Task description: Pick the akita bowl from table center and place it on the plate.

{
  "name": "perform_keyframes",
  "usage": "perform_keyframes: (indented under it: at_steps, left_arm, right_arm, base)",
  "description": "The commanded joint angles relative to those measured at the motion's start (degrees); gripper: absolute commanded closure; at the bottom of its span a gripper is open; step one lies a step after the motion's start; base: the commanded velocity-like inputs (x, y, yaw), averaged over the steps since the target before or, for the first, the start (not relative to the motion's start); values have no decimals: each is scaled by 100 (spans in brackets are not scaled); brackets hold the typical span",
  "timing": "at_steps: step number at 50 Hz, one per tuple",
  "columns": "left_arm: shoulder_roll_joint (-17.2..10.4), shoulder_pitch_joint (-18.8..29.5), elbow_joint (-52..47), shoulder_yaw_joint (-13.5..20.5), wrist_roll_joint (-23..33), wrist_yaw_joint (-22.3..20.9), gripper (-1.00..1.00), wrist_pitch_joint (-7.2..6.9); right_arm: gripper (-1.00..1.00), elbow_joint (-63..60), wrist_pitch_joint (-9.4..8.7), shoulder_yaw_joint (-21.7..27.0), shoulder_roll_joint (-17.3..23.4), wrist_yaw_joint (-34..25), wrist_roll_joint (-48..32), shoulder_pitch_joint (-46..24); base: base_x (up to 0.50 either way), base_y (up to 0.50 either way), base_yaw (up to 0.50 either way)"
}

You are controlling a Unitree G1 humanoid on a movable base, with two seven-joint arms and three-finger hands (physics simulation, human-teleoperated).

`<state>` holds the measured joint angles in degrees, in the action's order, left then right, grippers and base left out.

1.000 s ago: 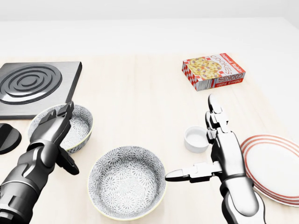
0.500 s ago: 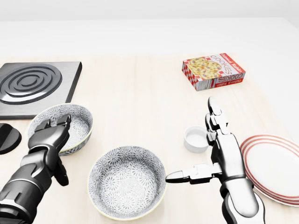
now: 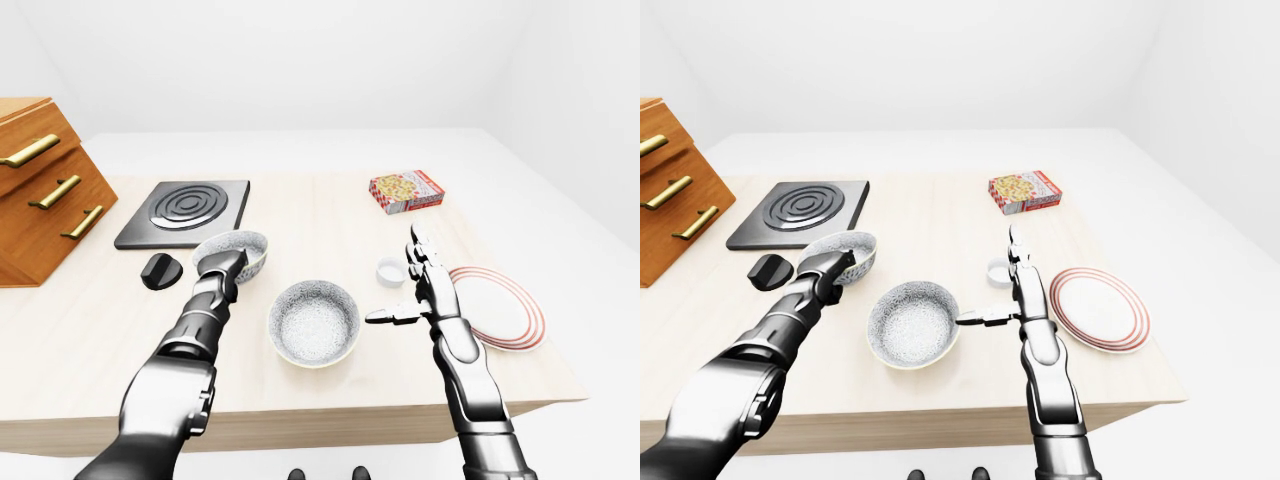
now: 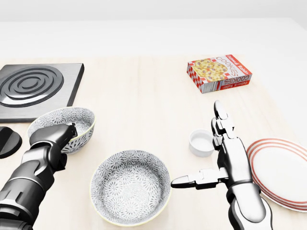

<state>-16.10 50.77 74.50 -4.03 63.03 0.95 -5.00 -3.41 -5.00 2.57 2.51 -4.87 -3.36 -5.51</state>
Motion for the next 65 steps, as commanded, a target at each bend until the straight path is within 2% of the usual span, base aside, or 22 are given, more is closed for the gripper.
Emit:
perform_keyframes:
  at_steps: [1, 5, 9, 10, 14, 16, 17, 18, 19, 21, 23, 25, 32, 35, 42, 50, 53, 56, 57, 61, 65]
  left_arm:
    - [27, -73, 0, 30, -72, -237, 100, 0]
    - [9, -86, -1, 18, -97, -324, 100, 0]
    - [-3, -92, 0, 23, -115, -307, 100, 104]
    - [-9, -98, -11, -14, -55, -117, 100, 125]
    - [-19, -108, -6, 28, -92, 78, 100, 277]
    - [-30, -114, -14, -18, -18, 331, 100, 333]
    - [-167, -269, -345, -43, 27, 231, 100, 401]
    - [-444, -991, -1861, 47, 11, -450, 100, 282]
    - [-599, -1747, -3694, 198, 127, -1454, 100, 0]
    - [-468, -2372, -4972, 461, 358, -2043, 100, 0]
    - [-335, -2790, -5825, 639, 551, -2380, 100, 0]
    - [-246, -2924, -6135, 767, 620, -2524, 100, 0]
    - [-39, -3508, -7626, 1028, 689, -3088, 100, 214]
    - [-7, -3582, -7942, 1107, 675, -3214, 100, 325]
    - [1, -3520, -8529, 1221, 620, -3565, 100, 450]
    - [106, -3383, -8511, 1062, 685, -3633, 100, 653]
    - [162, -3315, -8400, 947, 750, -3639, 100, 755]
    - [251, -3194, -8247, 818, 820, -3614, 100, 836]
    - [302, -3206, -8285, 779, 819, -3651, 100, 842]
    - [475, -3296, -8466, 607, 902, -3823, 100, 923]
    - [591, -3267, -8439, 480, 949, -3929, 100, 1000]
  right_arm:
    - [-100, -4, 0, 9, 3, -4, 3, -6]
    - [-100, -36, 0, 17, 8, -11, 10, 13]
    - [-100, -48, 0, 28, 13, -21, 14, 60]
    - [-100, -60, 0, 25, 11, -28, 16, 79]
    - [-100, -83, 0, 22, 7, -28, 7, 86]
    - [-100, -107, 0, 9, 0, -20, -6, 83]
    - [-100, -114, 0, 6, -2, -19, -11, 82]
    - [-100, -121, 0, 3, -3, -17, -15, 80]
    - [-100, -129, 0, 1, -5, -13, -18, 72]
    - [-100, -131, 0, -3, -7, -5, -27, 54]
    - [-100, -135, 0, -12, -10, -3, -35, 55]
    - [-100, -145, 0, -19, -10, -3, -46, 63]
    - [-100, -183, 0, -19, -13, -7, -66, 110]
    - [-100, -176, 0, -32, -15, -12, -90, 128]
    - [-100, -270, 0, -57, 58, -30, -379, 156]
    - [-100, -921, 0, -112, 247, -412, -1237, -140]
    - [-100, -1240, 0, -222, 376, -789, -1819, -266]
    - [-100, -1709, 0, -181, 479, -1414, -2174, -334]
    - [-100, -1941, 0, -136, 599, -1742, -2256, -132]
    - [-100, -2049, 0, -36, 689, -2413, -2768, -339]
    - [-100, -1814, 0, -2, 847, -2737, -3331, -475]
  base:
    - [0, 0, 0]
    - [0, 0, 0]
    - [0, 0, 0]
    - [-1, 0, 0]
    - [0, 0, 0]
    - [0, 0, 0]
    - [0, 0, 0]
    - [0, 0, 0]
    - [0, 0, 0]
    - [0, 0, 0]
    - [0, 0, 0]
    - [0, 0, 0]
    - [0, 0, 0]
    - [0, 0, 0]
    - [0, 0, 0]
    - [0, 0, 0]
    - [0, 0, 0]
    - [0, 0, 0]
    - [0, 0, 0]
    - [0, 0, 0]
    - [0, 0, 0]
